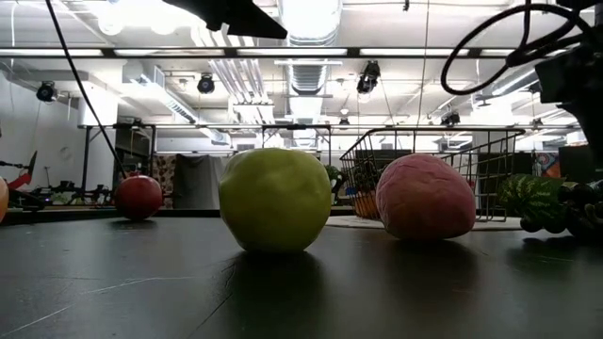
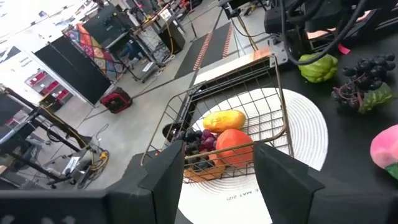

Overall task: Build produce basket
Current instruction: Put the green chayote into the wire basket

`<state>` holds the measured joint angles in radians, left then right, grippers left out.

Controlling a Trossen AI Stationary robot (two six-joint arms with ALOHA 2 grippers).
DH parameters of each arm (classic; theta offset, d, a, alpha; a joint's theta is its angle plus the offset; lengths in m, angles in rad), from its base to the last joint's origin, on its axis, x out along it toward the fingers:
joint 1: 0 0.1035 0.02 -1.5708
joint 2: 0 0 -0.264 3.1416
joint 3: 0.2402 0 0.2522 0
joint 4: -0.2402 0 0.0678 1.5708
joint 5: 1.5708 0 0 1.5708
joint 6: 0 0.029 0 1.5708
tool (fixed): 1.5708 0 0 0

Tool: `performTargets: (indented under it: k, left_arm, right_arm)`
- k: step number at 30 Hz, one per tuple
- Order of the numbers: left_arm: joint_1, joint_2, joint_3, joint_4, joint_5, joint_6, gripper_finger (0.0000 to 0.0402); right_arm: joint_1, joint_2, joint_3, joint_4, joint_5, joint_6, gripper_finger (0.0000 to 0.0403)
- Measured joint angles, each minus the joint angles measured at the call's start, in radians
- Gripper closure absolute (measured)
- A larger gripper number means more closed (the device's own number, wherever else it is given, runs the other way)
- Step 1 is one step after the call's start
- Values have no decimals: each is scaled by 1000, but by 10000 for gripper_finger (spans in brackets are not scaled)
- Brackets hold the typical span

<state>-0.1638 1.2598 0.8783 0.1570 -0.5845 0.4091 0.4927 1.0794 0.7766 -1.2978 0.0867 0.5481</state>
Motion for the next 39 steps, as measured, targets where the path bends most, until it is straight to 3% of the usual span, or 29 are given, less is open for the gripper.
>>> performTargets:
  k: [17, 25, 30, 39]
  left_arm:
    - [0, 0, 0, 8, 0, 20, 228]
    - [0, 0, 0, 10, 0, 23, 228]
    - [0, 0, 0, 11, 0, 24, 228]
    - [0, 0, -1, 11, 0, 23, 228]
  right_arm:
    - [-2, 218, -9, 49, -7, 0, 104]
    - [-2, 305, -8, 52, 3, -10, 148]
    - [-2, 303, -7, 63, 4, -8, 184]
    - [-2, 206, 6, 53, -15, 12, 192]
